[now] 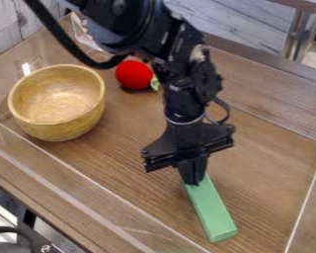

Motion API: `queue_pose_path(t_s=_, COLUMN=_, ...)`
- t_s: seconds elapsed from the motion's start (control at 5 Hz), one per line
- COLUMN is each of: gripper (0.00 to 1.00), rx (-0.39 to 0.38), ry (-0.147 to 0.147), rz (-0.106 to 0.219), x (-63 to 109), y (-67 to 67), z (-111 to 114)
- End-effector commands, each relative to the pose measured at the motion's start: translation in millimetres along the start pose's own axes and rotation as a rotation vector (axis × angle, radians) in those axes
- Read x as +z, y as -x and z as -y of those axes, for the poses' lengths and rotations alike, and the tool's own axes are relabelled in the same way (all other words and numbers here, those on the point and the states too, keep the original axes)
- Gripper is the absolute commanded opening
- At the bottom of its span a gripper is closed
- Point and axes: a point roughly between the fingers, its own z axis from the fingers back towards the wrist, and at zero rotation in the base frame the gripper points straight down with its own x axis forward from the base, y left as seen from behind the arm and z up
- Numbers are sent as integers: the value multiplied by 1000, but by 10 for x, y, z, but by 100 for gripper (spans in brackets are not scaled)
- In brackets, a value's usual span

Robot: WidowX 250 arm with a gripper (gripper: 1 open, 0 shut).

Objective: Put the green stick in the brown bowl

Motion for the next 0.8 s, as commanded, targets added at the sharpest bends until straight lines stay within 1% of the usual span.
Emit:
queue_pose_path(t_s=0.0, gripper=0, rx=-34, ry=32, rz=6, x=183, y=-135, z=80)
queue_pose_path(t_s=0.2, gripper=0, rx=-63, ry=50, rz=-5, x=371, y=-264, z=137)
queue_pose_path(t_s=0.4, gripper=0, rx=-144, ry=68, rz=-10, x=632, y=-447, z=113)
queue_pose_path(t_s=0.6, gripper=0, rx=-197, ry=84, rz=-15, x=785, y=-618, z=63)
